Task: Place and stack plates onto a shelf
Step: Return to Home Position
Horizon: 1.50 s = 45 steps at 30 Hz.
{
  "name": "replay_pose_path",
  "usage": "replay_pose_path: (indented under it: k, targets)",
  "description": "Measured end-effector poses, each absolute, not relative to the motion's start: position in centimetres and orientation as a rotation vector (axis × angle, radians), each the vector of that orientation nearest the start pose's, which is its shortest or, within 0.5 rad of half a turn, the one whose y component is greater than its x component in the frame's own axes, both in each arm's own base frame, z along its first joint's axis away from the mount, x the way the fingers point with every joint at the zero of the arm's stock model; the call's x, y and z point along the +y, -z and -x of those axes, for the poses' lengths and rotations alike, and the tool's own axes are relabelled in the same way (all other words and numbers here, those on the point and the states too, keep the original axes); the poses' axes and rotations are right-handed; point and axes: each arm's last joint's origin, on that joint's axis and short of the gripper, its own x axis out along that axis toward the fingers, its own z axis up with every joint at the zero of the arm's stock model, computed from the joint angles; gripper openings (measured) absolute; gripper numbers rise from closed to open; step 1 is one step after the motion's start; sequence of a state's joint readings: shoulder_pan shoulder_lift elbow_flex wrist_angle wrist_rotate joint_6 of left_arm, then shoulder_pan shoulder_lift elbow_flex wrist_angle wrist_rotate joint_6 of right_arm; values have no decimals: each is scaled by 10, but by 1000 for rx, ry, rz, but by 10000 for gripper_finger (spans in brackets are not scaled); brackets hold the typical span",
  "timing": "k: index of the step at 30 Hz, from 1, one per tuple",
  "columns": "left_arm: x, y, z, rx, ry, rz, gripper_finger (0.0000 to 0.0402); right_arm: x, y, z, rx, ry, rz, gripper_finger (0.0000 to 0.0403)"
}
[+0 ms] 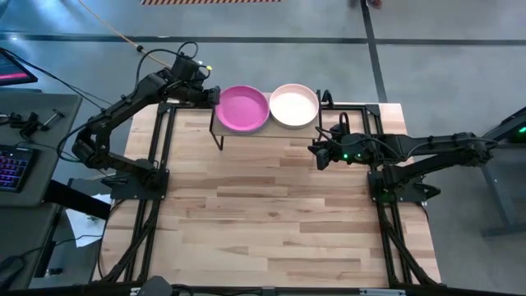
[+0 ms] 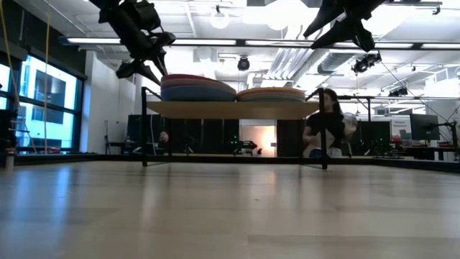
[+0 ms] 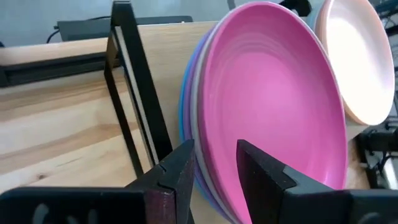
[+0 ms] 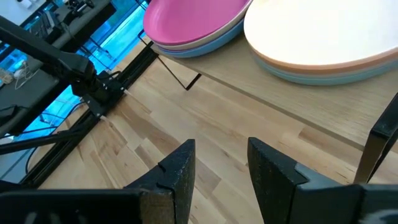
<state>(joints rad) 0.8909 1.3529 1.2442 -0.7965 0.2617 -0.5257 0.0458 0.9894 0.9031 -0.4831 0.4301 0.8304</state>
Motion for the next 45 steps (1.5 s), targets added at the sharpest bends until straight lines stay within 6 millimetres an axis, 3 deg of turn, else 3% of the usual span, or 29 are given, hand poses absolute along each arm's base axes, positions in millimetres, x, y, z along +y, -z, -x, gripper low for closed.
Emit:
replay_pose_path:
  k: [5,13,17,21,31,34,40,45]
  targets:
    - [205,-322,-174,614,-754,953,108,-2,-312,-203,374,556,-667,129]
    - [184,-358,-154,453,-701,838,108,0,-333,-186,315,383,-552,129]
    - [167,-375,-142,403,-669,735,108,2,-345,-170,287,239,-454,129]
    - [147,-390,-130,359,-630,621,108,1,-355,-151,231,209,-332,129]
    - [104,-415,-99,254,-590,400,108,-1,-371,-102,94,182,-325,129]
    - [94,-412,-91,237,-586,366,108,-2,-369,-87,105,181,-274,129]
    - [82,-384,-80,185,-619,383,108,-3,-370,-66,66,174,-241,129]
    - [88,-354,-81,155,-727,442,108,-5,-370,-61,46,234,-217,129]
